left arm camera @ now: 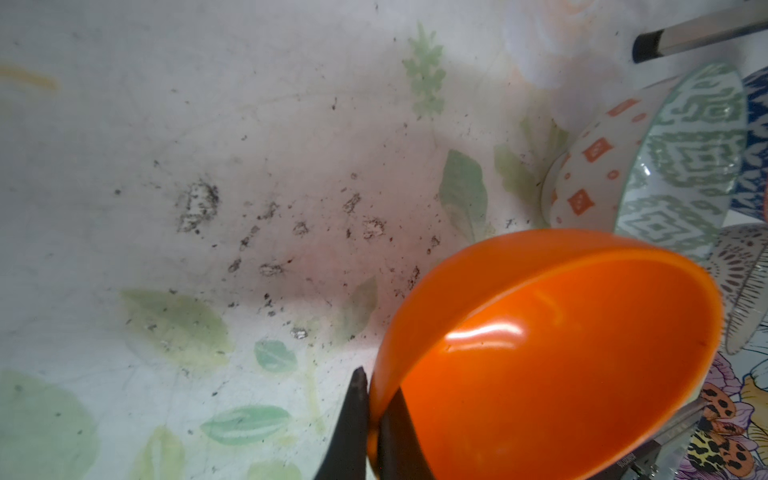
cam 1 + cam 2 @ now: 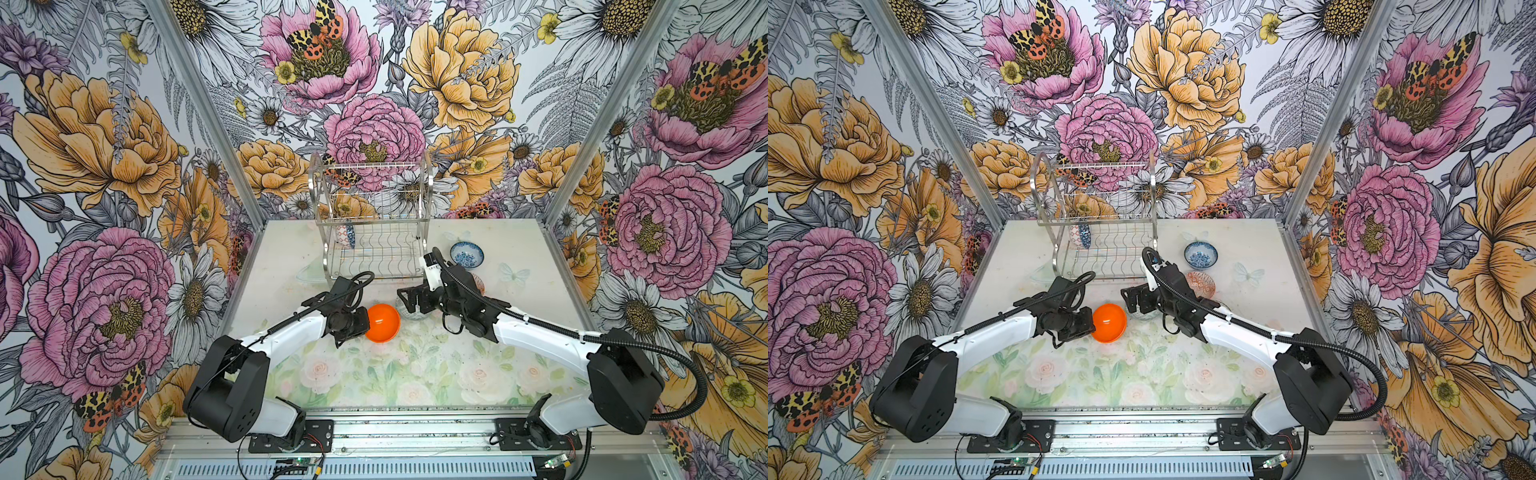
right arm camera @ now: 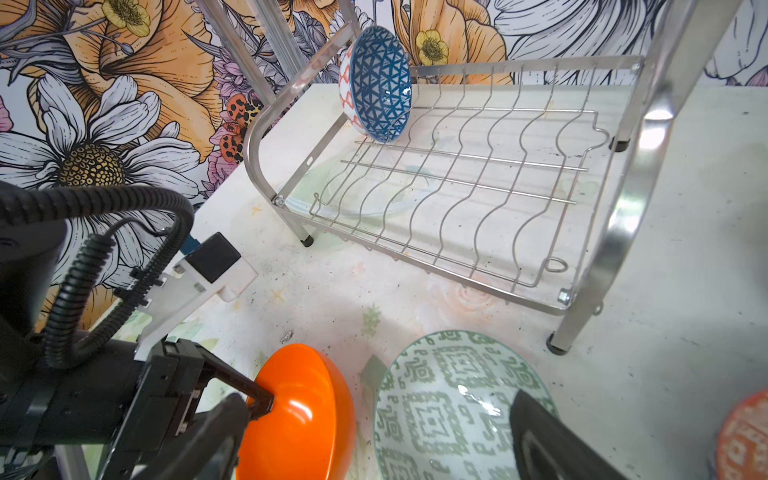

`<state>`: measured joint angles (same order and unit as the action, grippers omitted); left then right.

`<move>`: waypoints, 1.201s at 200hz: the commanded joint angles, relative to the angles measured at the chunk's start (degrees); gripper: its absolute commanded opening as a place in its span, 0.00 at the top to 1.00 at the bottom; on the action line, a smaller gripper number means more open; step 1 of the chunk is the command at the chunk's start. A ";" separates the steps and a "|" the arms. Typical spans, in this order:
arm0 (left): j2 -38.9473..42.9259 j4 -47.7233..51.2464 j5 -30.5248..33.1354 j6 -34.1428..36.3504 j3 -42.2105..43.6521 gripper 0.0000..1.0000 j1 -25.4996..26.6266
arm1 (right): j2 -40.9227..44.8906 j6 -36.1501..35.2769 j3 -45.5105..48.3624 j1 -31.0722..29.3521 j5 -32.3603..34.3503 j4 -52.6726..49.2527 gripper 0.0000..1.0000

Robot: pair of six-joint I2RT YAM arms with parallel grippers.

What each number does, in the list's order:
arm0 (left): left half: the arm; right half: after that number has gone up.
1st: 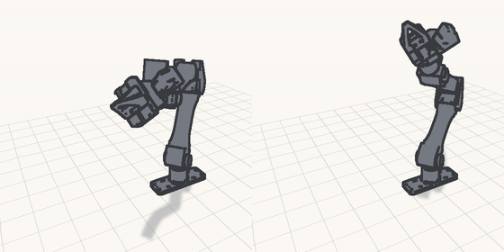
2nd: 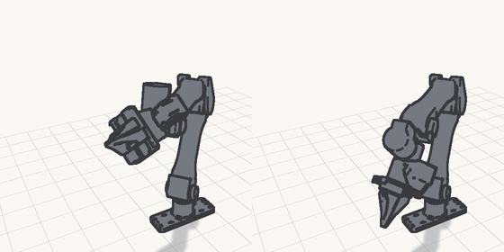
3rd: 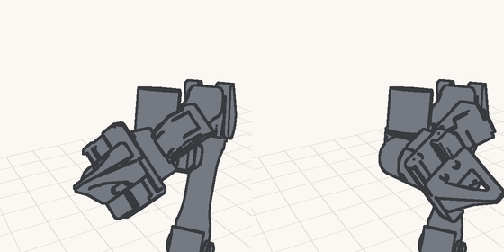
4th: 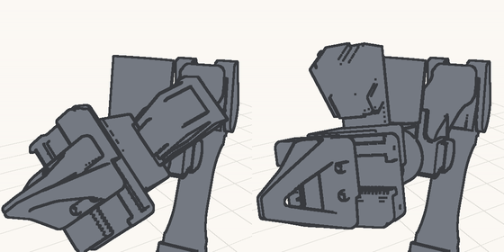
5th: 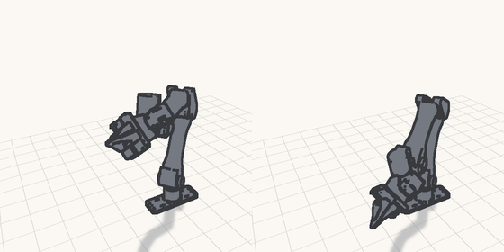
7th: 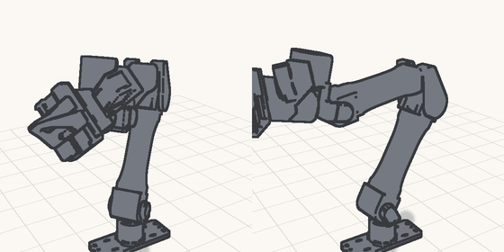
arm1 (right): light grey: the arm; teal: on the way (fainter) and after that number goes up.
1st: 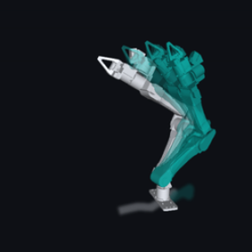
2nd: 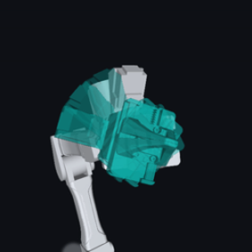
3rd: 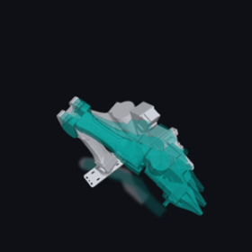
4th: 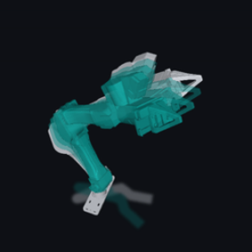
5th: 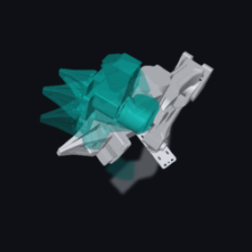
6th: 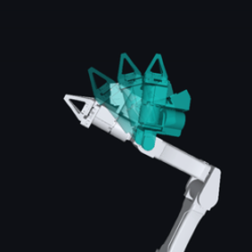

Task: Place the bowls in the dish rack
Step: 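Grip the orange bowl rim with the left gripper and slide it toward the robot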

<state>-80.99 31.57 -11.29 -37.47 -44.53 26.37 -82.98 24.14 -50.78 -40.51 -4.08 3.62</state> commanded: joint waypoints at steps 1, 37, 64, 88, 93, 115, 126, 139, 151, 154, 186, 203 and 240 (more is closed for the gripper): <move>1.45 1.02 2.99 0.69 -1.52 0.96 0.81 | 2.25 0.38 0.94 0.41 1.31 0.95 0.01; -0.18 1.21 3.44 0.91 -2.25 0.92 2.12 | 2.80 0.77 1.73 0.59 1.39 0.95 0.01; -1.42 1.21 4.00 0.91 -3.15 0.90 3.12 | 2.73 1.00 1.92 0.60 1.48 0.94 0.01; -1.77 1.30 4.34 0.96 -3.68 0.85 3.43 | 2.65 1.26 2.09 0.61 1.31 0.88 0.01; -1.80 1.35 4.41 0.99 -3.78 0.84 3.43 | 2.65 1.26 2.17 0.60 1.32 1.04 0.01; -1.72 2.15 4.92 1.31 -3.91 0.77 3.50 | 2.71 1.17 2.36 0.65 1.43 1.00 0.01; -1.63 2.35 5.20 1.39 -3.93 0.75 3.51 | 2.56 1.17 2.50 0.68 1.40 1.13 0.01; -1.37 2.35 5.32 1.44 -3.89 0.73 3.51 | 2.23 1.17 2.30 0.69 1.27 1.22 0.01; -1.06 2.43 5.48 1.43 -4.01 0.72 3.52 | 1.97 1.18 2.14 0.65 1.01 1.15 0.01; -0.95 2.44 5.51 1.39 -4.10 0.72 3.47 | 1.95 1.17 2.15 0.65 0.96 1.13 0.01; 1.40 3.44 6.33 1.59 -5.03 0.61 2.92 | 1.77 0.76 1.75 0.59 0.67 0.41 0.01; 3.81 4.01 6.37 1.62 -5.34 0.53 2.04 | 1.65 0.09 1.17 0.35 0.83 -0.72 0.01; 11.42 4.20 5.36 1.88 -4.97 0.08 -1.73 | 0.36 -0.48 -1.79 -1.93 5.32 -5.11 0.01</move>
<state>-74.76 35.48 -6.59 -36.03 -48.05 27.14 -81.80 24.34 -49.04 -40.91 -2.68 1.78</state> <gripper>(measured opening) 0.777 0.994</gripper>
